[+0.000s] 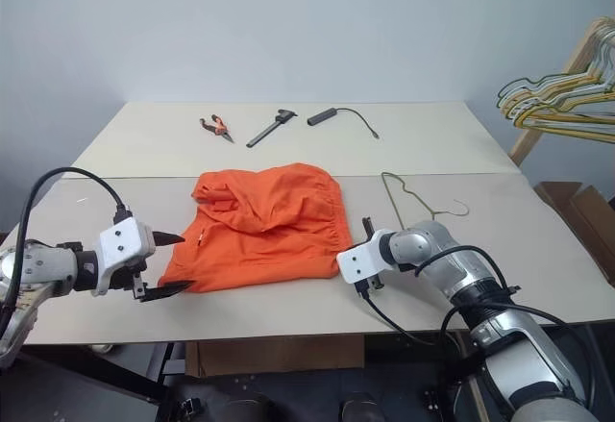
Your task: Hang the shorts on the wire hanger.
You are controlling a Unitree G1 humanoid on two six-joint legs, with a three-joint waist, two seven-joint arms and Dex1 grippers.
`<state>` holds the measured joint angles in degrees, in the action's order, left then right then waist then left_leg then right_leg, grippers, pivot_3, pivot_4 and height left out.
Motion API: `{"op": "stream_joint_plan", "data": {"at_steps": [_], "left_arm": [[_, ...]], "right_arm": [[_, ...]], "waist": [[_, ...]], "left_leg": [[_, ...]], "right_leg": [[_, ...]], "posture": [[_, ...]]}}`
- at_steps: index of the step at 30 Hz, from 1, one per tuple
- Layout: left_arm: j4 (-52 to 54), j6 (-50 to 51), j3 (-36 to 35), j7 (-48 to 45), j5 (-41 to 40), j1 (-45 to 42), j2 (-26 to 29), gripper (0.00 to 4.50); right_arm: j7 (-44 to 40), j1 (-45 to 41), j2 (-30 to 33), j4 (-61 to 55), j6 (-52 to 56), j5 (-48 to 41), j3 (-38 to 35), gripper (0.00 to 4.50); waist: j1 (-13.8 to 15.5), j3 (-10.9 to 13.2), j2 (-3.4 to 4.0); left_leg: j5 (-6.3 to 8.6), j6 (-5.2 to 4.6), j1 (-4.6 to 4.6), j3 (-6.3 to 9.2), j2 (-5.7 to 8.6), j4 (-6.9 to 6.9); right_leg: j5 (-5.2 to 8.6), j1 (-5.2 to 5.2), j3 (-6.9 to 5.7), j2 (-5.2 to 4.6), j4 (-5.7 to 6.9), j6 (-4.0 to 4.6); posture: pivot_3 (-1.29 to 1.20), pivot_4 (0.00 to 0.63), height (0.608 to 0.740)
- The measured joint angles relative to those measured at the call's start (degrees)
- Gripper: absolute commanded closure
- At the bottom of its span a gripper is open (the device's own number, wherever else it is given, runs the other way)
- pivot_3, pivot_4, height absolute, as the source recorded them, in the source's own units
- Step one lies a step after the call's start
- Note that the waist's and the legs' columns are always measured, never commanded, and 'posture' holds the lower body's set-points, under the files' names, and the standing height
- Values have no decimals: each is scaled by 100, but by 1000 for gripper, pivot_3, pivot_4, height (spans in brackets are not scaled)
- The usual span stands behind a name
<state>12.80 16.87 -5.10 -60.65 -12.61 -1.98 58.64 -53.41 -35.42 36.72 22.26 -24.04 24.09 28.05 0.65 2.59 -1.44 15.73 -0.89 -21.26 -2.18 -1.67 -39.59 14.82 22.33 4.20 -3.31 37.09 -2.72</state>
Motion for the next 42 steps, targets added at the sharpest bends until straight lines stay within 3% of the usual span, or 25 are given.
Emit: {"op": "stream_joint_plan", "data": {"at_steps": [11,14,26,32,37,42], "left_arm": [[-1567,-1115,1236,-267,1225,-939,-142,0],[-1897,-1325,1377,-333,1300,-1130,-291,558],[-2404,-1787,1569,-342,1605,-1387,-490,4376],[-2178,-1746,1497,-479,1547,-1213,-304,4473],[-895,-1218,1017,-1252,905,-229,632,4473],[-370,-801,630,-1325,675,-100,844,4473]], "right_arm": [[134,44,-49,-7,51,-66,-35,4491],[179,58,-44,-52,95,-65,-40,4500],[278,275,-21,-428,337,-65,-184,4500],[205,455,50,-923,578,-121,-298,4500],[-701,1021,687,-2209,967,-813,-396,4500],[-1386,1093,1016,-2998,1574,-1548,-615,4500]], "waist": [[3,0,0],[-2,0,0],[-11,-2,3],[-14,-2,2],[-46,-2,2],[8,-1,4]], "left_leg": [[0,0,0,-2,-1,2],[0,0,0,-3,-1,1],[0,0,5,-2,-2,1],[0,0,-6,-1,-3,1],[0,-1,-75,4,-13,-8],[0,-1,-26,3,-13,-12]], "right_leg": [[0,1,-1,2,1,2],[0,1,-1,2,2,2],[0,-1,0,3,6,3],[0,7,-1,3,3,2],[0,71,-2,0,12,2],[-1,23,-15,8,10,5]], "posture": [[88,0,740],[75,0,740],[61,0,740],[61,0,740],[68,0,740],[79,0,740]]}}
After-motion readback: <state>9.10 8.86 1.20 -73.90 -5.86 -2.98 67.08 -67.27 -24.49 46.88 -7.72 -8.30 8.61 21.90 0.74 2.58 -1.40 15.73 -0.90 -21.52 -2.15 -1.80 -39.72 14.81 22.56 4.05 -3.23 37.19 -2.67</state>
